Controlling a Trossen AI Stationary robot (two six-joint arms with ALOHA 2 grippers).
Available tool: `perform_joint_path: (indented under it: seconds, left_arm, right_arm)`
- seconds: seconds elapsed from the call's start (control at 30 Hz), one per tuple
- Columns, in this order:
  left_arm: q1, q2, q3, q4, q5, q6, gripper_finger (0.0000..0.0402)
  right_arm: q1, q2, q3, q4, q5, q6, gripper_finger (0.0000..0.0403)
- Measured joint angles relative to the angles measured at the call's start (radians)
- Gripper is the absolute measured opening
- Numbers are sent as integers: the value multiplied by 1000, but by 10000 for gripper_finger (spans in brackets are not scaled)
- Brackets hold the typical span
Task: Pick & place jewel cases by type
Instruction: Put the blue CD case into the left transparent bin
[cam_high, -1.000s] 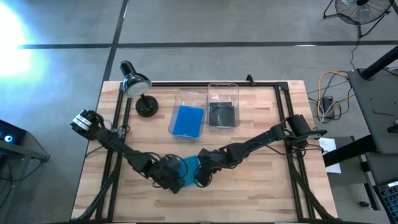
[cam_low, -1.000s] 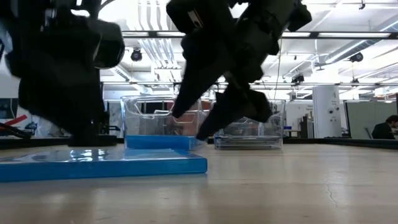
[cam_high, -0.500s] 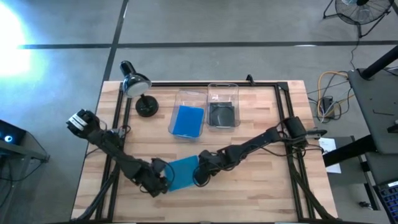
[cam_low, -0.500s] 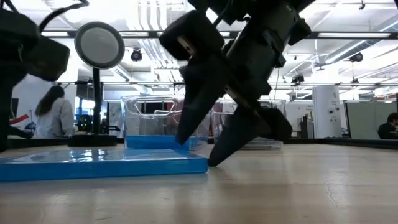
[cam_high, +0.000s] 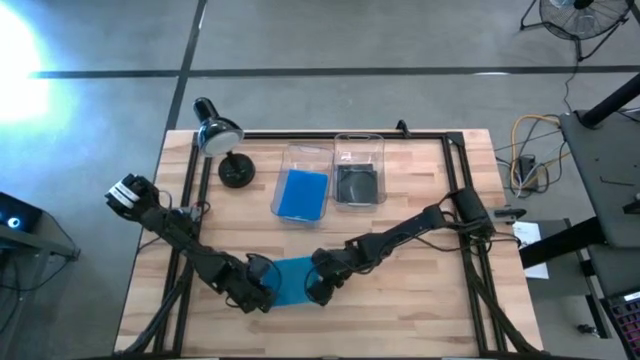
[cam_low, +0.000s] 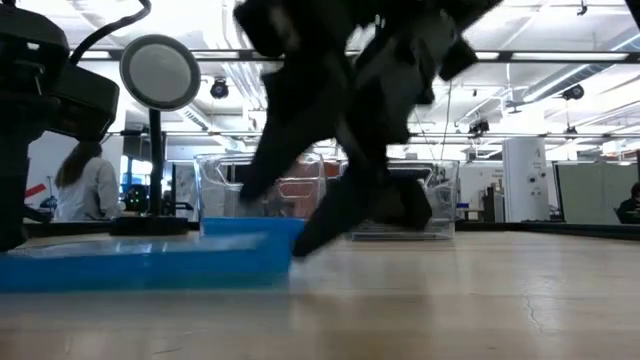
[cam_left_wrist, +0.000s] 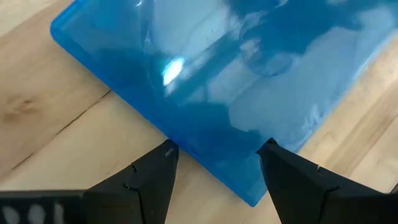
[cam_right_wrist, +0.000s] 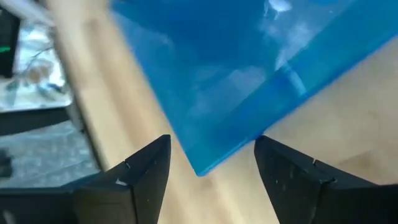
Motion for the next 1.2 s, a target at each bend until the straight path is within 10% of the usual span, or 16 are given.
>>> perform_joint_path:
  seconds: [0.33,0.77,1.2]
  left_arm:
    - [-3,1,-13,16,0,45,213]
    - [-2,2,-11,56,-107,75,213]
    - [-23,-30,58,15,-259,195,213]
  right_arm:
    - [-38,-90,16,32,152,-94,226]
    - [-41,-70,27,79,53,162,216]
    - [-53,-81,16,-27,33,129,20]
